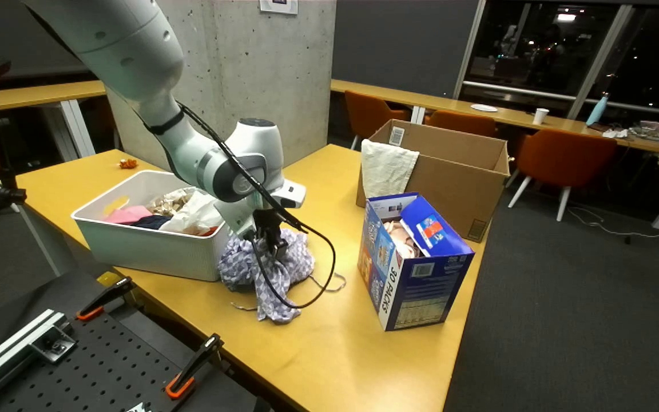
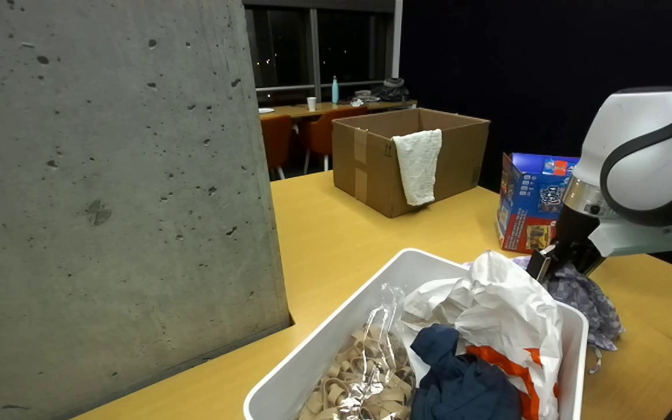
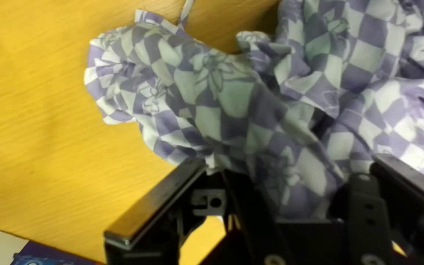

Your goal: Put the cloth in the basket

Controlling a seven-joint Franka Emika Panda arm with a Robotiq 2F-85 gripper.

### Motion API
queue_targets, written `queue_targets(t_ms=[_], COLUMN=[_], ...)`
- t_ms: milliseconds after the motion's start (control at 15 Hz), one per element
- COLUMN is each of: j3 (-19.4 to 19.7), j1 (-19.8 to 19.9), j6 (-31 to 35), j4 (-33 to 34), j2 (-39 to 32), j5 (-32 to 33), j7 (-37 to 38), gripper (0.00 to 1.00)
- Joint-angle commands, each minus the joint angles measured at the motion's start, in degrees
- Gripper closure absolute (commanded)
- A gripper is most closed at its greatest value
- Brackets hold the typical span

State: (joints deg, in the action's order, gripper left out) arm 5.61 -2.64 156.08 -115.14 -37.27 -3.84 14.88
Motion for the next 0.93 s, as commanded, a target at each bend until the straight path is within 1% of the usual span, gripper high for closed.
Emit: queue_targets(t_ms=[0,200,400,467,600,733,867], j3=[5.03,8.51,10.76,10.75,9.25,7.25,6.13], j1=[-4.82,-7.53,-8.74,-8.4,-6.41,-4.03,-2.42], j6=[-1.91,-2.92,-4.87,-6.11,-8.73,-10.77,-10.92], j4=[-8.3,-12.93,-16.52,-16.91,-16.24,-14.26,-13.19], j2=[10.85,17.77,24.86,26.83,28.95,28.64,27.76], j5=[2.76,7.09,14.01,16.0,18.31,17.5,16.37], j7=[5.65,10.24,15.61,17.11,18.27,16.76,15.45], gripper=[1.0,1.0,1.0,1.0,1.0,1.0,1.0])
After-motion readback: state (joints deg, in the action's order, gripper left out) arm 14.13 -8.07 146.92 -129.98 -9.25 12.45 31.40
